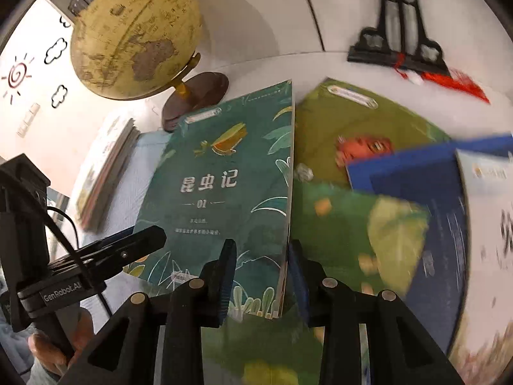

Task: Organize books

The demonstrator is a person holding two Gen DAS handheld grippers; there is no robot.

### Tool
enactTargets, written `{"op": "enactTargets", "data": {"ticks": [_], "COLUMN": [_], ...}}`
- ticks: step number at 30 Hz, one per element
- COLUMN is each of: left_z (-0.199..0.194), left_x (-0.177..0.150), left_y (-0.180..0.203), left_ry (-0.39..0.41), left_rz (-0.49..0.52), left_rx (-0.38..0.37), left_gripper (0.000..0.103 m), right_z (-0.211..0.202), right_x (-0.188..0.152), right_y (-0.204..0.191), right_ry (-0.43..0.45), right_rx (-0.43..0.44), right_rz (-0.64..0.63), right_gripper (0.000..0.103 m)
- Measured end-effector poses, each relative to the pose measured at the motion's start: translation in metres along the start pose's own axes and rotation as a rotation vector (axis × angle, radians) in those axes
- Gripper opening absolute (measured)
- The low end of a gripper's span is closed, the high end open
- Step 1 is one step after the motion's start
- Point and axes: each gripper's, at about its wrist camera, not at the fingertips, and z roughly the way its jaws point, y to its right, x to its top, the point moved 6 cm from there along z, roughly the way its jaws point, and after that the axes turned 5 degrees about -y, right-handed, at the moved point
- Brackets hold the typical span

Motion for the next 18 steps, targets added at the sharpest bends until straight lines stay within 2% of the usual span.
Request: {"op": "enactTargets", "data": {"ticks": [2,6,10,12,15,17,18], "left_z": [-0.007,-0.008,0.002,0.004,-0.003,-0.006,-0.007], "left_x": [-0.023,-0.076,-0.131,-0.15,-0.165,-0.17,-0.173], "left_y": [0.011,0.032,0.051,0.06,0.063,0.059,0.055], "left_ry": [-0.021,-0.097,-0.2,-0.212,-0.191,-0.187,-0.185], "left_rz": [0.018,0.067,0.1,0.137,0.164,0.156,0.15], "left_rx": [-0.019,-0.023,-0.072,-0.065,-0.034,-0.022,-0.016], "left_gripper": [0.066,0.066,0.066,0.066,0.057,0.041,0.037], "right_z": [-0.011,-0.036,-0.059,-0.067,-0.072,-0.079,-0.082], "right_x": [-0.024,-0.082,-0.145,-0.171,-0.2,-0.212,-0.214], "right_y": [0.003,0.008,0.032,0.044,0.058,0.064,0.064], "right_ry": [-0.02,-0.029,-0.034,-0.046,-0.07,-0.063,-0.061], "right_rx": [0.002,-0.048,-0.107,-0.095,-0.048,-0.051,-0.053], "right_rz": [0.008,-0.011,0.096,0.152,0.213,0.217,0.213], "right_gripper": [0.033,0.033,0.033,0.033,0.033,0.033,0.033]}}
